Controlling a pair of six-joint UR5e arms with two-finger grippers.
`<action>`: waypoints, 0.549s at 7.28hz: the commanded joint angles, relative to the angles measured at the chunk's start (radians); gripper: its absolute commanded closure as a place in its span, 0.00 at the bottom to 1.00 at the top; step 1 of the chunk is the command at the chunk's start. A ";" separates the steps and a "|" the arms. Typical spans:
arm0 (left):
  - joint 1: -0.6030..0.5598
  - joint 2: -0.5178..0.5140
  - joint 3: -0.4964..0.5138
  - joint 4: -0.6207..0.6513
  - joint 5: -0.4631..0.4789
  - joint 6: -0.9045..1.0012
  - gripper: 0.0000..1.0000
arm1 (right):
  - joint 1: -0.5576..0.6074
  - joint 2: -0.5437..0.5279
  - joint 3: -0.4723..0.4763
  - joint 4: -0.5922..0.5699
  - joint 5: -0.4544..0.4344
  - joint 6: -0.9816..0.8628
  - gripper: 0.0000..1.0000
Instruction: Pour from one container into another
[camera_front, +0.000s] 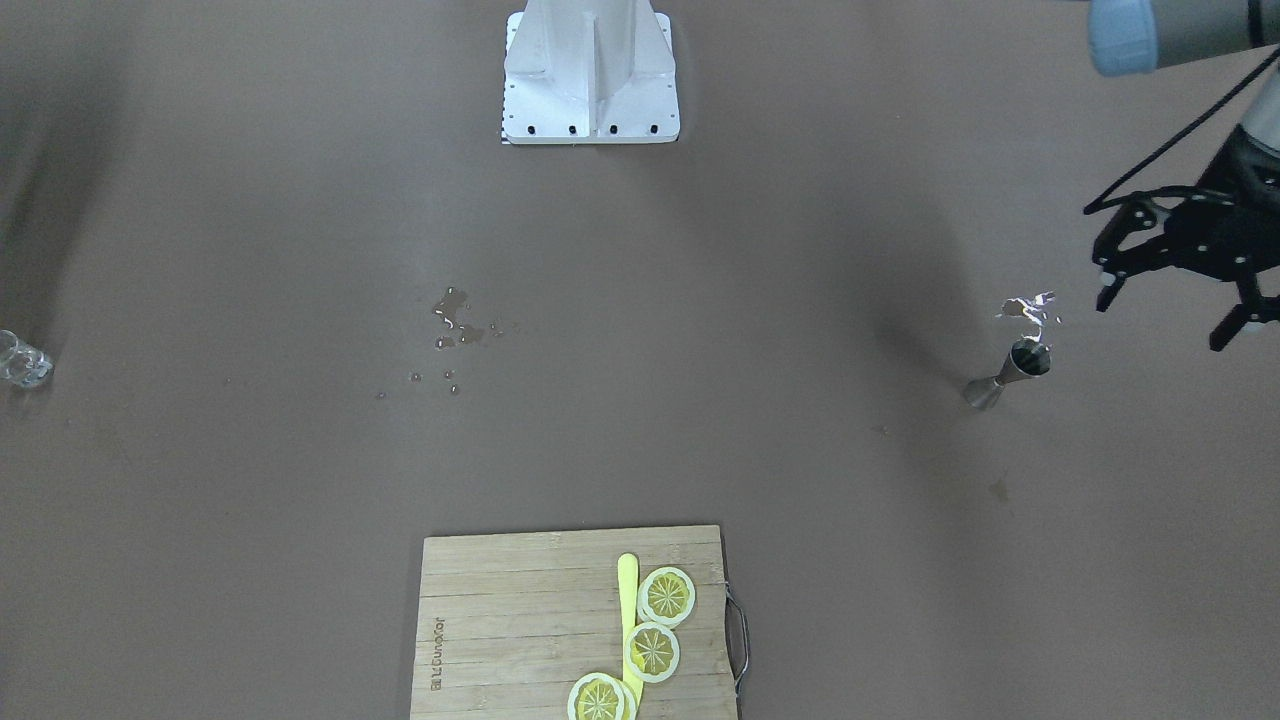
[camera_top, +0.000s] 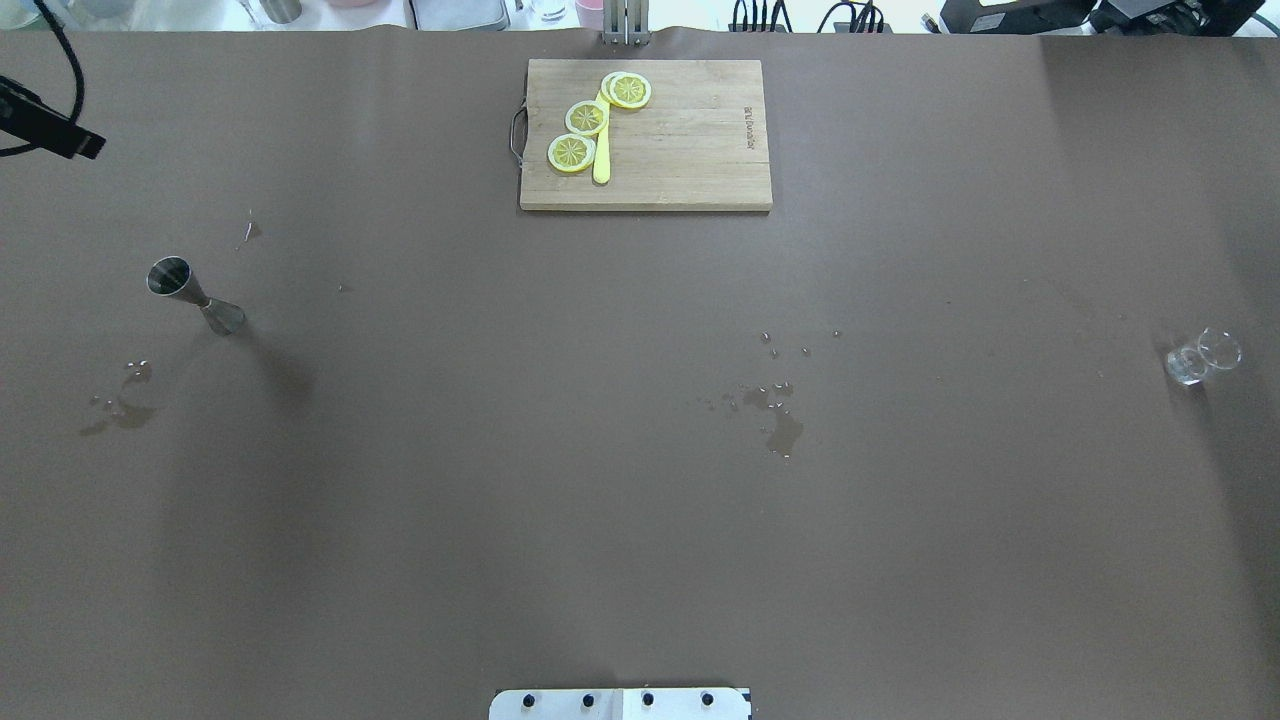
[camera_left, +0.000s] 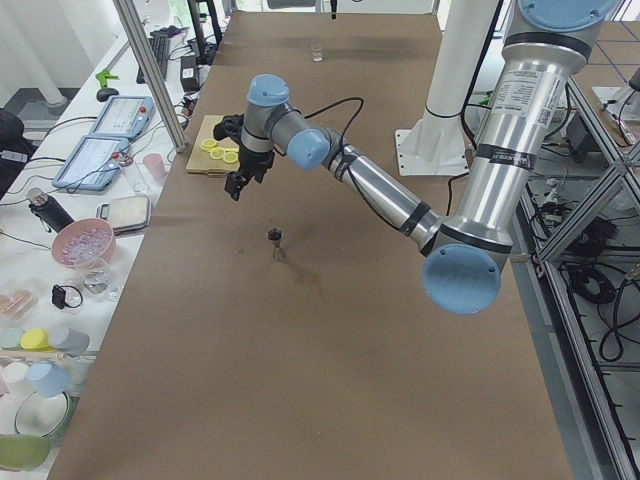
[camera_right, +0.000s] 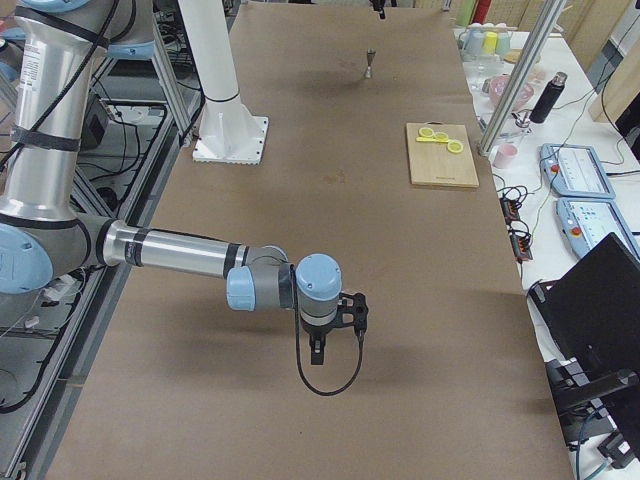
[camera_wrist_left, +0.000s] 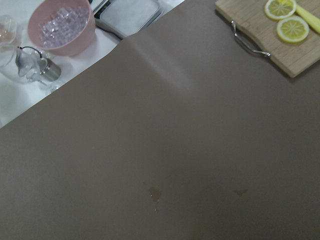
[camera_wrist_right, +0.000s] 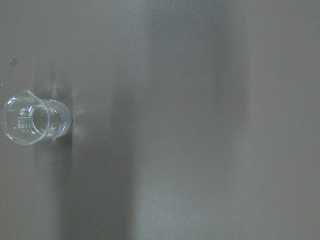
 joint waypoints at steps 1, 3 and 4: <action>-0.134 0.107 0.054 0.008 -0.065 0.085 0.03 | -0.011 0.025 0.013 0.007 0.002 0.240 0.00; -0.195 0.224 0.054 0.057 -0.130 0.085 0.03 | -0.031 0.023 0.029 0.042 -0.007 0.322 0.00; -0.220 0.275 0.042 0.083 -0.209 0.085 0.03 | -0.030 0.020 0.030 0.055 0.006 0.322 0.00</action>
